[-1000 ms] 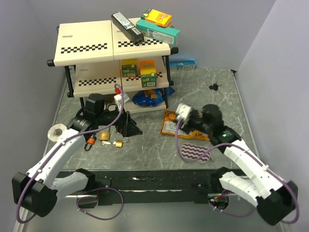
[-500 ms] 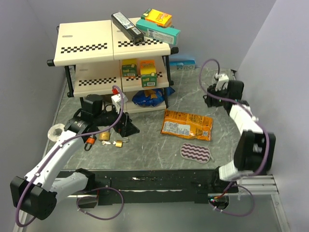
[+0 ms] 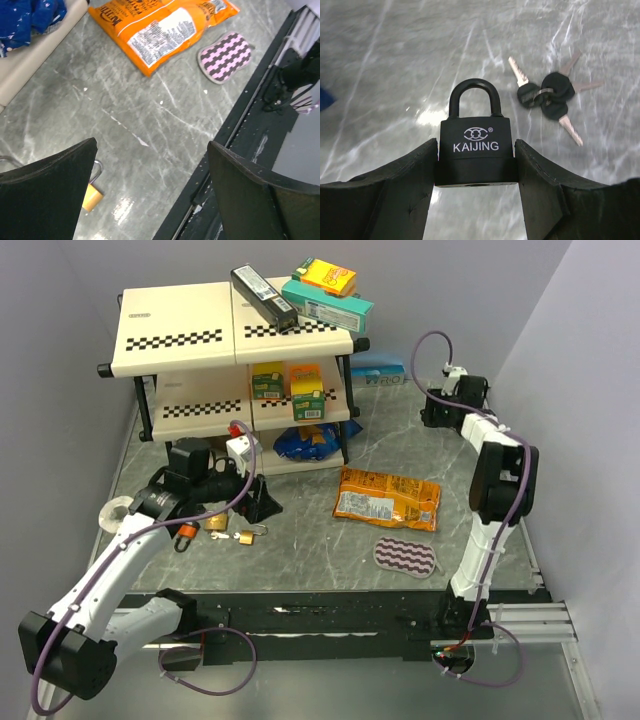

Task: Lock with the key
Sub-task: Place the lock at the center of the board.

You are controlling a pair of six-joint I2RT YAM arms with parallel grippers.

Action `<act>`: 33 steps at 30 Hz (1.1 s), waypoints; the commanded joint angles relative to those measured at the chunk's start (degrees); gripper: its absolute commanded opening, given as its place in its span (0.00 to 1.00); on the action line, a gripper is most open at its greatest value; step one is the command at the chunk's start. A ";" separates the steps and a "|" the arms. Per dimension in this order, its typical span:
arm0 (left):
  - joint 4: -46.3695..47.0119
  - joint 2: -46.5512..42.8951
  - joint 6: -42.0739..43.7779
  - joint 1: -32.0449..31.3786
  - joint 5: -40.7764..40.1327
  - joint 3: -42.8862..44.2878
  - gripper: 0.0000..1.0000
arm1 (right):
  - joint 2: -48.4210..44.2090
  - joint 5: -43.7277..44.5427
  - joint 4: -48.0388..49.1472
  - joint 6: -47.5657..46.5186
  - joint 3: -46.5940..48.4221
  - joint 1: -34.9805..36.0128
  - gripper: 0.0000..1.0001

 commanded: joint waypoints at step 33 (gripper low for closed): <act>-7.06 2.36 6.97 3.12 1.46 4.77 0.96 | 5.41 3.23 -11.91 4.30 16.35 5.31 0.87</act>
